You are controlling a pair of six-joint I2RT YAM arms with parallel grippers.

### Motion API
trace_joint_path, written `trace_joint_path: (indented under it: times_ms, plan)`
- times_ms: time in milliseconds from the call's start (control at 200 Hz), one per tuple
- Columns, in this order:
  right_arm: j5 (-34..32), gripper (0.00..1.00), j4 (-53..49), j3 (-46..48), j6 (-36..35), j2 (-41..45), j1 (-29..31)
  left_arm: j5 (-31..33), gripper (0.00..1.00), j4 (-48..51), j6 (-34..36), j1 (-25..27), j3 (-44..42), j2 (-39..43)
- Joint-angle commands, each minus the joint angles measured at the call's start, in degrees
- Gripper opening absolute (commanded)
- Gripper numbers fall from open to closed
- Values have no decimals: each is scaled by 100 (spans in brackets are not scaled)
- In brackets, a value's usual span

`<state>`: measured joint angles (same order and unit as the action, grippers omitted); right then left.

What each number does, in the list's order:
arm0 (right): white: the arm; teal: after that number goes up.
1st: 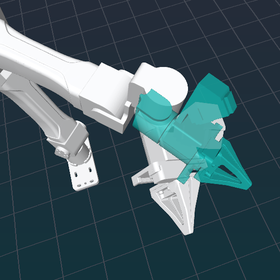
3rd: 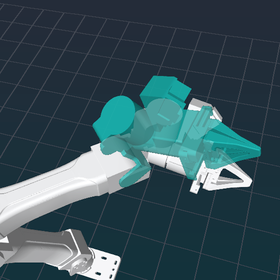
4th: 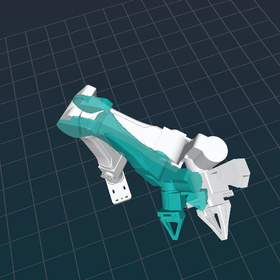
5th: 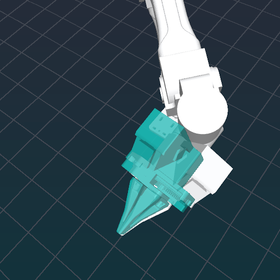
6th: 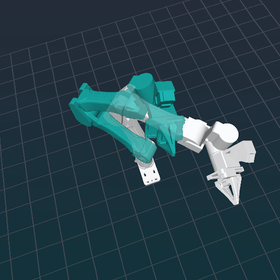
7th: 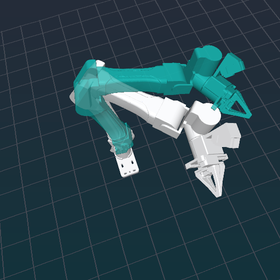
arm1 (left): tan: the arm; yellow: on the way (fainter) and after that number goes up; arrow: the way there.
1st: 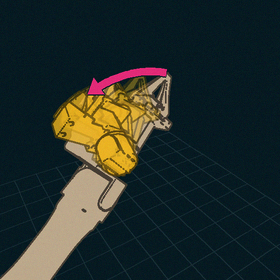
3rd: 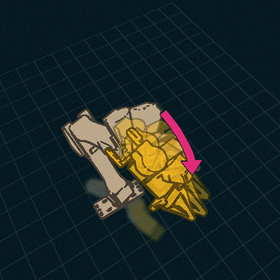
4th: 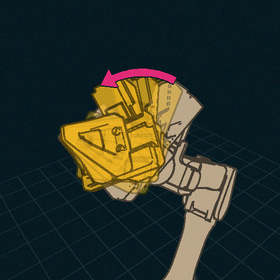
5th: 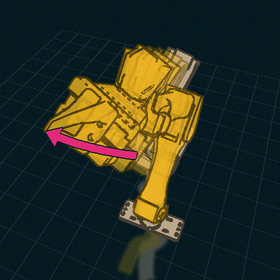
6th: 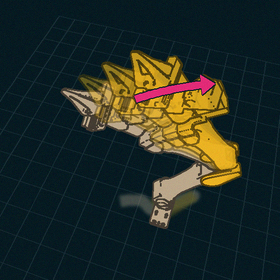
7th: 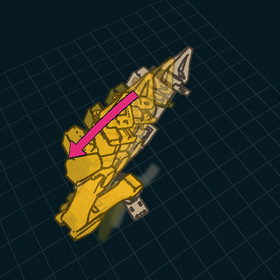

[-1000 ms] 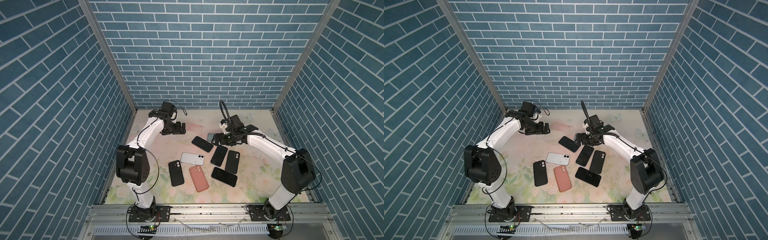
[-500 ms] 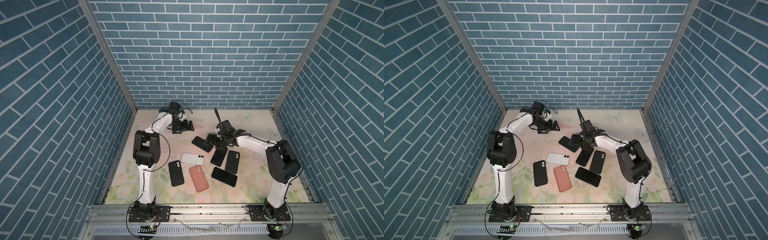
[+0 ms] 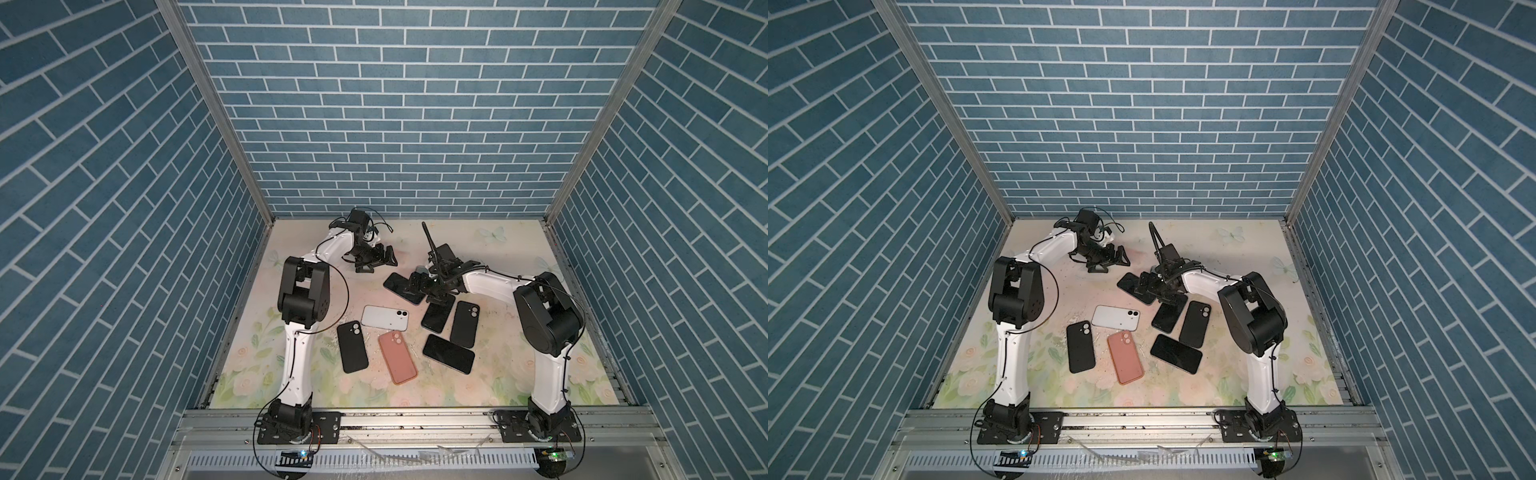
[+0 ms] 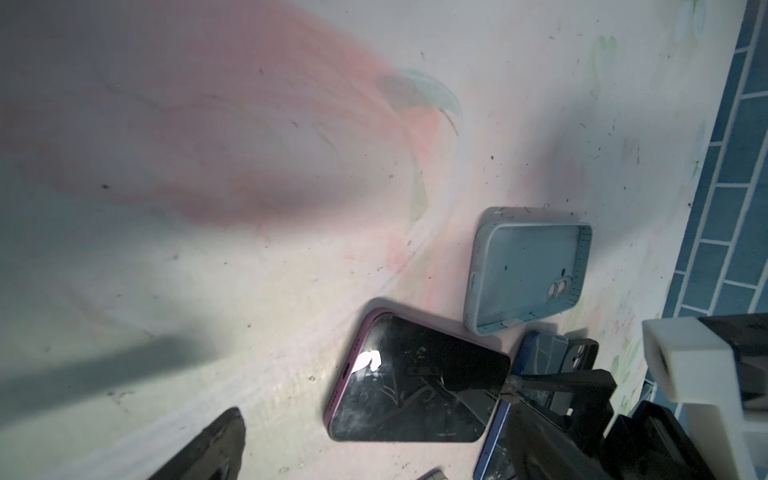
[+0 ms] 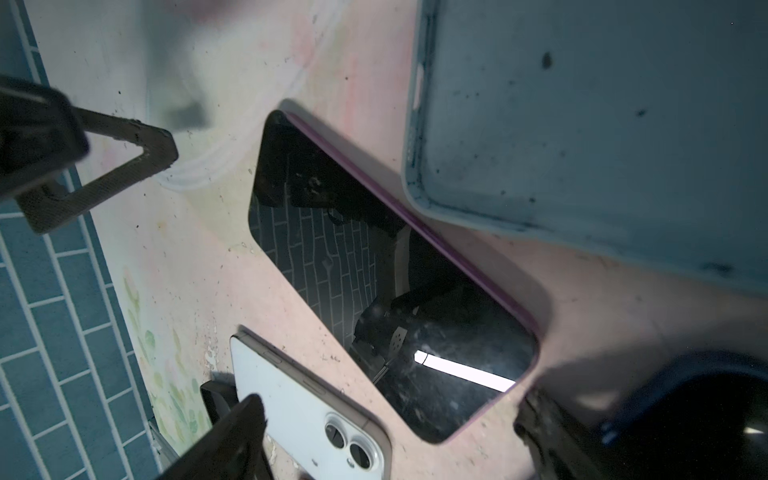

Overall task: Put the phone into the phone case
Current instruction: 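Grasp the purple-edged black phone with the right gripper while the left gripper hovers nearby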

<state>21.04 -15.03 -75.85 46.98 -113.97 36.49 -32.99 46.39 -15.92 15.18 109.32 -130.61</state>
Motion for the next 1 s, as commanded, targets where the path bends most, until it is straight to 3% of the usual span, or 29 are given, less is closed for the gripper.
trace_joint_path:
  times_ms: [0, 415, 810, 990]
  plan:
    - [27, 97, 28, -165, 197, -200, 29, -142, 98, -86, -33, 38, 149, -296]
    - [378, 97, 855, 67, 70, -295, 16, -430, 87, -246, -112, 58, 24, -588]
    - [814, 97, 1692, 402, -443, -116, -76, -384, 87, -791, -228, 44, -1602, 365]
    - [1334, 95, 2137, 482, -401, -171, -141, -442, 86, -1038, -420, 7, -2117, 617]
